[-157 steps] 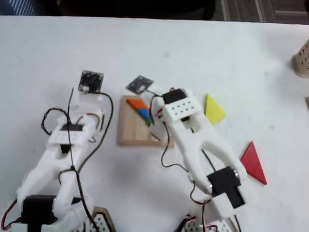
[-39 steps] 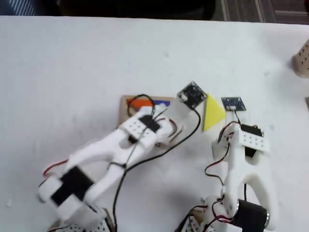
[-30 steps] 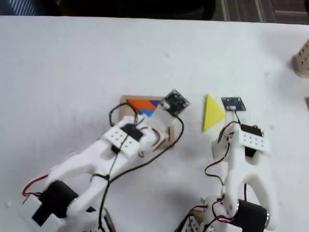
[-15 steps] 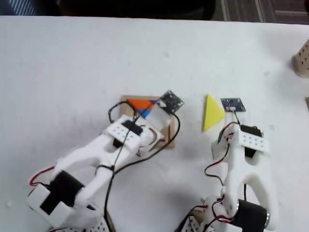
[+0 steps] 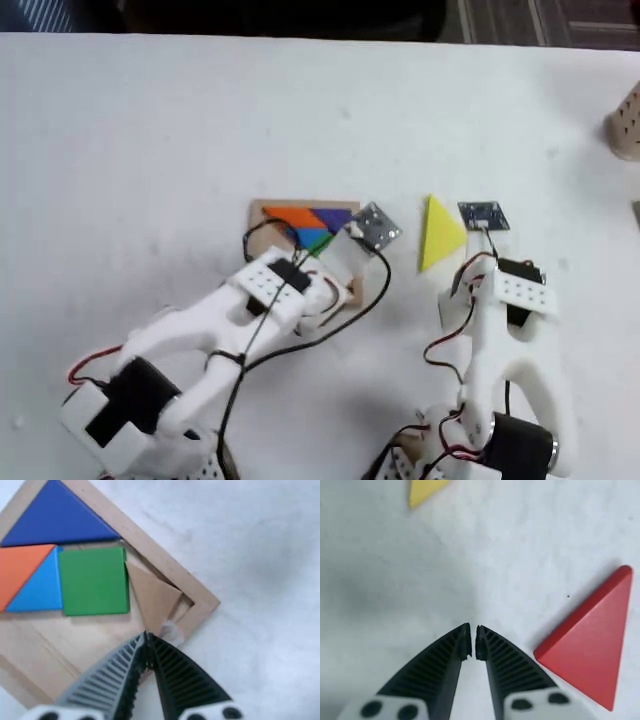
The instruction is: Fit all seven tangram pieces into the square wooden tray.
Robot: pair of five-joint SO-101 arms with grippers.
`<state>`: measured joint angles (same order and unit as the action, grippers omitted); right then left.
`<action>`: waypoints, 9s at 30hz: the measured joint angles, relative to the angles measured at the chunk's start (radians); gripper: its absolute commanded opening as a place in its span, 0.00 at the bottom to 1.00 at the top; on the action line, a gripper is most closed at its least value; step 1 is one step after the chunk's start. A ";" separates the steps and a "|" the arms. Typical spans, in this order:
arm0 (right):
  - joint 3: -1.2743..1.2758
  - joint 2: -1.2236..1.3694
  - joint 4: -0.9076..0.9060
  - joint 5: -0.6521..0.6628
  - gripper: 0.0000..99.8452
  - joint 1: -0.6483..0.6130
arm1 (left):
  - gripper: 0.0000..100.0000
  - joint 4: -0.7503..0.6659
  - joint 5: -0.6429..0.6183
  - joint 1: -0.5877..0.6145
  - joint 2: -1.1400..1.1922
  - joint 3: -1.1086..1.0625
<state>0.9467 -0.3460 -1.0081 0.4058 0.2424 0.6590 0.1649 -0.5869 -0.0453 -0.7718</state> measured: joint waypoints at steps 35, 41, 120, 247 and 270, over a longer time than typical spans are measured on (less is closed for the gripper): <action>0.000 0.000 0.003 0.000 0.02 0.000 | 0.02 -0.118 -0.110 -0.101 0.094 0.087; 0.000 0.000 0.003 0.000 0.02 0.000 | 0.02 0.000 -0.110 -0.089 0.092 0.104; 0.000 0.000 0.008 0.000 0.02 0.000 | 0.02 -0.009 -0.126 -0.017 0.199 0.216; 0.000 0.000 0.014 0.000 0.02 0.000 | 0.02 -0.009 -0.275 -0.035 0.359 0.434; 0.000 0.000 0.014 0.020 0.02 0.000 | 0.02 -0.167 -0.273 0.052 0.325 0.384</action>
<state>0.9467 -0.3460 -0.9943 0.4258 0.2424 0.4918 -0.1082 -0.5347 0.2800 -0.3882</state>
